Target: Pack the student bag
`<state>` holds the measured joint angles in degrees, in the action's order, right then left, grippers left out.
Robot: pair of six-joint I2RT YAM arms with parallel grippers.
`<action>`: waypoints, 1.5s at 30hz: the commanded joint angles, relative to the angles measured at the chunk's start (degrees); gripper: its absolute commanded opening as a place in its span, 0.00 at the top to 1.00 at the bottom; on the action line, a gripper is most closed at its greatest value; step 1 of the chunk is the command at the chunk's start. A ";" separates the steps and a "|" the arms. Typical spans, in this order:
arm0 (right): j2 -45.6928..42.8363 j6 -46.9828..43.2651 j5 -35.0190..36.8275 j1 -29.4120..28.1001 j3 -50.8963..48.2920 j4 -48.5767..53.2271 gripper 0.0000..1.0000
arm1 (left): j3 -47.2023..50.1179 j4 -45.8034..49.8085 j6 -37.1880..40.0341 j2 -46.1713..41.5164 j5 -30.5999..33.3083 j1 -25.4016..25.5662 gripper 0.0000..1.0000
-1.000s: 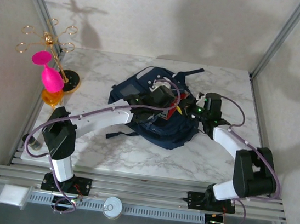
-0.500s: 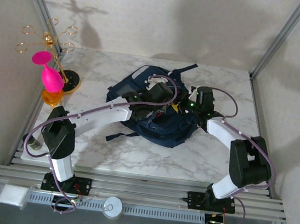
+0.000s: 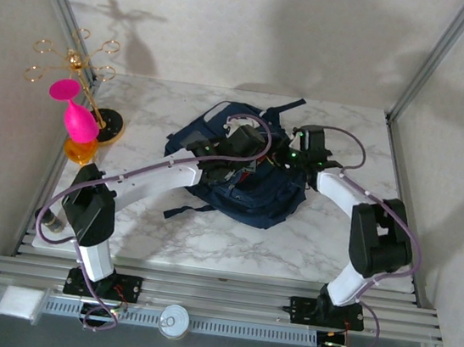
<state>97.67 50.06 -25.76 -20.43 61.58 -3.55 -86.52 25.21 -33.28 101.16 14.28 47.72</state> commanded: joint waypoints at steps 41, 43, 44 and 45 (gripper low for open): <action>-14.39 3.19 40.92 -32.92 -2.95 34.46 0.52 | 35.54 -35.25 -15.02 -8.91 -30.89 -20.40 0.39; -12.25 5.61 41.81 -35.21 -1.76 33.55 0.52 | 35.46 -35.50 -14.80 -8.19 -31.10 -20.28 0.42; -10.67 6.84 42.92 -36.80 -0.65 33.71 0.52 | 35.37 -35.46 -14.84 -7.93 -31.25 -20.30 0.43; -9.20 7.93 44.48 -38.13 0.67 34.43 0.52 | 35.45 -35.85 -14.79 -7.86 -31.53 -20.30 0.44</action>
<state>85.23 52.47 11.88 -55.48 59.16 27.77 -51.46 -6.96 -46.74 92.75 -14.39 26.92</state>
